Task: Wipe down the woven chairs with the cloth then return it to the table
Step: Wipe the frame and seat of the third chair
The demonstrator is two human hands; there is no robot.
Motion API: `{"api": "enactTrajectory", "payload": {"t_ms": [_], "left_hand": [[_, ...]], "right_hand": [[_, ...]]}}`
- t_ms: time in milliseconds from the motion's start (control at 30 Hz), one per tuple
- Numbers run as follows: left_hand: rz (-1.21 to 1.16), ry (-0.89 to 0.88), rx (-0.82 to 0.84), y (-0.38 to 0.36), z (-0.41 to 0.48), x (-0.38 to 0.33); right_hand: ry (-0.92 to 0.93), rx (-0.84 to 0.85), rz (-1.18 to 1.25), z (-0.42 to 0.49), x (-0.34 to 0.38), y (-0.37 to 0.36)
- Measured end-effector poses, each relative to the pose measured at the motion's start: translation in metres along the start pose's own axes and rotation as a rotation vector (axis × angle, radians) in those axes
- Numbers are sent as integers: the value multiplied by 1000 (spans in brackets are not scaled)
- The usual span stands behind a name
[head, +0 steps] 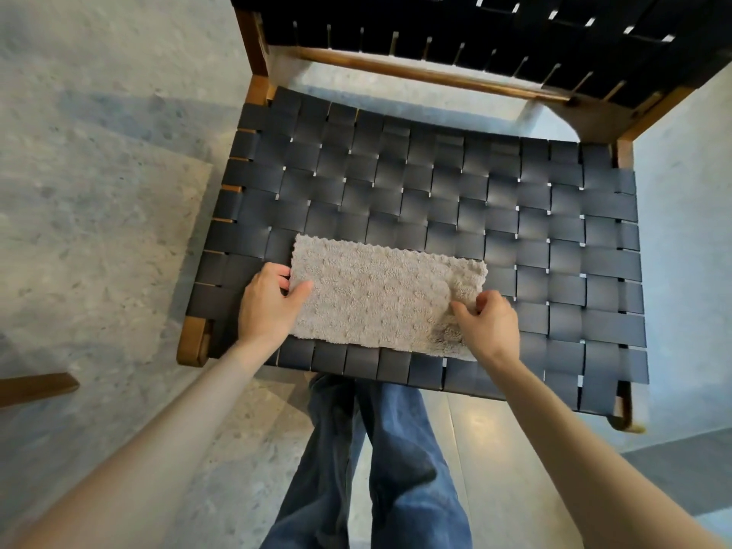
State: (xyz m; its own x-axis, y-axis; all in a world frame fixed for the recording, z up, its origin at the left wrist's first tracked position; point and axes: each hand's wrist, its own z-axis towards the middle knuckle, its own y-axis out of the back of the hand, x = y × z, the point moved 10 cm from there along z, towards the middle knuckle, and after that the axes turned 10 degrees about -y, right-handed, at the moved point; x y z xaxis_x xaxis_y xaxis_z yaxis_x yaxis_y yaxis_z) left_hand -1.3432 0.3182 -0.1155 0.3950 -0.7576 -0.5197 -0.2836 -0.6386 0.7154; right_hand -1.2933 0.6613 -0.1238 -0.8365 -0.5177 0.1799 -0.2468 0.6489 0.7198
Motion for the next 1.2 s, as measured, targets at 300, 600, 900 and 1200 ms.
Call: {"api": "enactTrajectory", "payload": {"t_ms": [300, 600, 900, 1200], "left_hand": [[-253, 100, 6, 17, -9, 16], [-568, 172, -123, 41, -21, 54], [-360, 59, -268, 93, -14, 83], [-260, -4, -231, 113, 27, 74]], "right_hand": [[296, 69, 322, -55, 88, 8], [583, 480, 135, -146, 169, -112], [879, 129, -638, -138, 165, -175], [1013, -7, -585, -128, 195, -176]]}}
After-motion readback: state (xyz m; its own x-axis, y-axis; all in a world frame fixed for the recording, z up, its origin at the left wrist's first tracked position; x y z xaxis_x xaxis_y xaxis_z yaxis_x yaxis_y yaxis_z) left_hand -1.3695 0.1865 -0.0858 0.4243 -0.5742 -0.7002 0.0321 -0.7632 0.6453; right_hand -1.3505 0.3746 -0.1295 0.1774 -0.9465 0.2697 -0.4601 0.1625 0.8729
